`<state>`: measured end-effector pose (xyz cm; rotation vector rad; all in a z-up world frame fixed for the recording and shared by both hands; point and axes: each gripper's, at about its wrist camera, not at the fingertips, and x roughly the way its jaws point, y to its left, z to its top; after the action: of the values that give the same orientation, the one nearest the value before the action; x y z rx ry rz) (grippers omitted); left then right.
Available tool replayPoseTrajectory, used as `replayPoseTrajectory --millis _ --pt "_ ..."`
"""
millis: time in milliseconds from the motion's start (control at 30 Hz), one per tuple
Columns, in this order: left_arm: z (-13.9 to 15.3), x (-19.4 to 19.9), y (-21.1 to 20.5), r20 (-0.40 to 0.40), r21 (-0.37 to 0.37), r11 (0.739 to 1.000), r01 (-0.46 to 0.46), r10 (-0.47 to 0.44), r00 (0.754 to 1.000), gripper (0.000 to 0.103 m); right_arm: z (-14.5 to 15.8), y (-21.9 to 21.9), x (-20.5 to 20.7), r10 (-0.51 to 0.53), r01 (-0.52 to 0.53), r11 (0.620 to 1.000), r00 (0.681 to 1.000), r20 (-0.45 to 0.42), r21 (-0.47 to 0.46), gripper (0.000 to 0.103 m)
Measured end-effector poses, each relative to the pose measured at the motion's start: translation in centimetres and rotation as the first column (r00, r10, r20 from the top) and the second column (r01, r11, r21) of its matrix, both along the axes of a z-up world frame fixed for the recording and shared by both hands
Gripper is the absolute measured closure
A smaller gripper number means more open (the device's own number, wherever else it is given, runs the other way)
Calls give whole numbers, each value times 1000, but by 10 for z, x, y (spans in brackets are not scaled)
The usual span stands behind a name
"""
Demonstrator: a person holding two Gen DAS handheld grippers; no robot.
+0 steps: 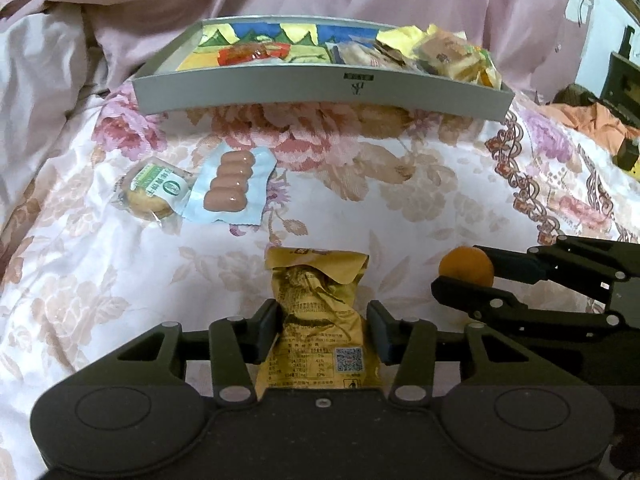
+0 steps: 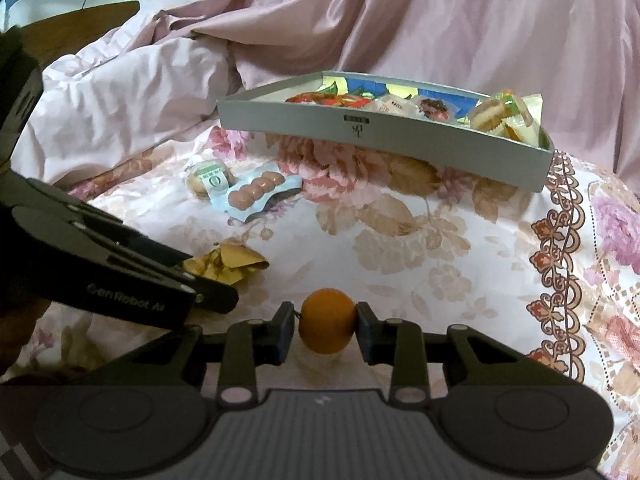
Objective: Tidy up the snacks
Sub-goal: 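Grasp the gold foil packet with left tool while right tool holds the orange, then carry the gold packet and orange over the tray with both tools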
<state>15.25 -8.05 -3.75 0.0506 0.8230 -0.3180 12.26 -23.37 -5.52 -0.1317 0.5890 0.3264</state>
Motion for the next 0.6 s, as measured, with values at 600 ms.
replayPoseTrajectory --millis 600 --pt "13 -8 11 98 -81 995 -64 72 993 53 3 6 0 26 -23 999 997 67 -40 67"
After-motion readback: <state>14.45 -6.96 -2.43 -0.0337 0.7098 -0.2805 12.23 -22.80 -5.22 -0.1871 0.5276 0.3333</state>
